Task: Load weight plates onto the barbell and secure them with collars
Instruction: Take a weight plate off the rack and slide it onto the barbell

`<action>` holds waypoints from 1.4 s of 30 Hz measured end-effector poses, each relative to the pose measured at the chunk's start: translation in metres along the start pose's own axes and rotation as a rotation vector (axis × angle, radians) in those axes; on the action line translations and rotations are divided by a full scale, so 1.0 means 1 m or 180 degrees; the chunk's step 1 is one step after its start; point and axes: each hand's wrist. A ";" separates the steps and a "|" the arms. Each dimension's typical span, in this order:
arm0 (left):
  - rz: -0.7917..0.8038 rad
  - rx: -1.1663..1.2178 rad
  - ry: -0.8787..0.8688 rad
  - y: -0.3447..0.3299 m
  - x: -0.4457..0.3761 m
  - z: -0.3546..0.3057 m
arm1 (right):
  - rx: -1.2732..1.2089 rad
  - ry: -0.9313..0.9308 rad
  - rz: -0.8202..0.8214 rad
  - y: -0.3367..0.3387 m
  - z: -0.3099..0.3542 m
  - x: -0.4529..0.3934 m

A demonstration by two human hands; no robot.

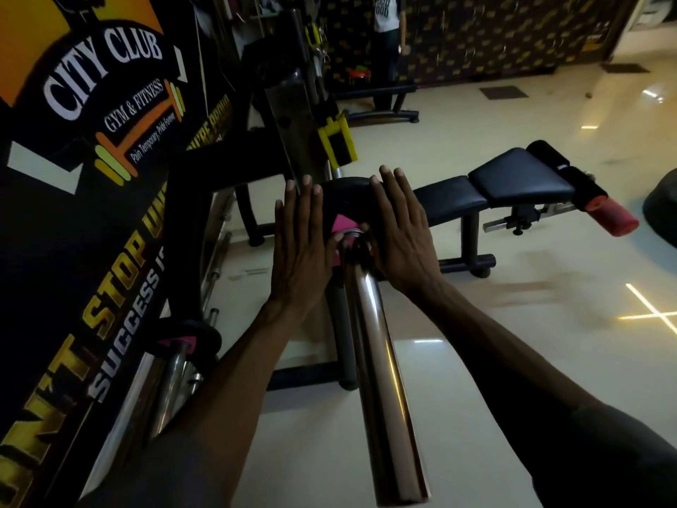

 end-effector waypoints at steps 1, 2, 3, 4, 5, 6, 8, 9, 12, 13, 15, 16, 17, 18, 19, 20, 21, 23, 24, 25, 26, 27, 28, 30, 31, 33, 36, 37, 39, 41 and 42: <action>0.0029 -0.0077 -0.0038 -0.005 -0.004 0.004 | -0.0009 -0.0032 0.0014 -0.004 -0.003 -0.004; 0.0044 -0.0168 -0.0086 -0.009 -0.007 0.007 | -0.0024 -0.0062 0.0015 -0.008 -0.006 -0.007; 0.0052 -0.0252 -0.0136 -0.013 -0.009 0.010 | -0.0032 -0.0084 0.0011 -0.010 -0.009 -0.009; 0.0055 -0.0303 -0.0180 -0.015 -0.009 0.012 | -0.0030 -0.0096 0.0009 -0.012 -0.011 -0.010; 0.0053 -0.0326 -0.0222 -0.017 -0.008 0.014 | -0.0025 -0.0096 -0.0001 -0.014 -0.013 -0.010; 0.0049 -0.0335 -0.0245 -0.018 -0.008 0.015 | -0.0018 -0.0083 -0.0022 -0.015 -0.014 -0.010; 0.0066 -0.0341 -0.0216 -0.014 -0.009 0.014 | 0.0002 -0.0056 -0.0039 -0.014 -0.012 -0.009; 0.0116 -0.0296 -0.0211 -0.011 -0.009 0.013 | -0.0002 -0.0073 0.0002 -0.013 -0.011 -0.009; 0.0251 0.0003 -0.0249 0.004 -0.012 0.010 | -0.0108 -0.0132 0.0156 -0.002 -0.006 -0.007; 0.0272 0.0218 -0.0199 0.012 -0.010 0.009 | -0.0178 -0.0173 0.0184 0.004 -0.003 -0.003; 0.0269 0.0712 0.0009 0.027 0.000 0.009 | -0.0493 -0.0442 0.0166 0.014 -0.001 0.016; 0.0284 0.0919 0.0144 0.033 0.008 0.008 | -0.0655 -0.0682 0.0146 0.018 0.001 0.029; 0.0332 0.1073 0.0268 0.042 0.020 0.008 | -0.0760 -0.0922 0.0174 0.023 0.005 0.047; 0.0423 0.1189 0.0371 0.050 0.035 0.008 | -0.0792 -0.1109 0.0238 0.028 0.010 0.066; 0.0562 0.1304 0.0481 0.058 0.052 0.007 | -0.0783 -0.1276 0.0335 0.032 0.015 0.085; 0.0732 0.1426 0.0607 0.066 0.070 0.006 | -0.0769 -0.1437 0.0455 0.036 0.021 0.105; 0.0903 0.1539 0.0728 0.074 0.088 0.004 | -0.0785 -0.1577 0.0584 0.040 0.028 0.124; 0.1137 0.1663 0.0895 0.090 0.123 0.003 | -0.0928 -0.1599 0.0742 0.047 0.050 0.159; 0.1202 0.1702 0.0951 0.097 0.139 0.004 | -0.0899 -0.1587 0.0676 0.047 0.064 0.176; 0.1246 0.1752 0.1017 0.105 0.156 0.006 | -0.0787 -0.1683 0.0531 0.043 0.079 0.191; 0.1278 0.1804 0.1094 0.113 0.171 0.010 | -0.0641 -0.1783 0.0454 0.039 0.094 0.203; 0.1315 0.1852 0.1171 0.121 0.187 0.015 | -0.0555 -0.1803 0.0466 0.032 0.110 0.213; 0.1355 0.1899 0.1249 0.129 0.202 0.021 | -0.0570 -0.1798 0.0679 0.027 0.127 0.221; 0.1429 0.1986 0.1412 0.147 0.232 0.037 | -0.0763 -0.1877 0.1180 0.013 0.163 0.235; 0.1462 0.1984 0.1475 0.156 0.248 0.047 | -0.0823 -0.1853 0.1288 0.004 0.181 0.241; 0.1503 0.1896 0.1568 0.172 0.278 0.073 | -0.0895 -0.1723 0.1387 -0.014 0.222 0.248; 0.1489 0.1821 0.1739 0.195 0.312 0.116 | -0.1004 -0.1666 0.1619 -0.046 0.284 0.248; 0.1468 0.1828 0.1785 0.201 0.321 0.130 | -0.1018 -0.1663 0.1687 -0.058 0.301 0.245; 0.1466 0.1831 0.1904 0.210 0.334 0.157 | -0.1018 -0.1617 0.1768 -0.082 0.331 0.239; 0.1461 0.1822 0.1973 0.213 0.344 0.184 | -0.1049 -0.1554 0.1831 -0.107 0.355 0.229; 0.1436 0.1834 0.2023 0.211 0.348 0.196 | -0.1063 -0.1524 0.1869 -0.120 0.365 0.223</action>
Point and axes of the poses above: each hand's wrist, its own x-axis away from the middle knuckle, its own y-axis out of the back of the hand, z = x × y, and after that the axes turned 8 degrees about -y, right-handed
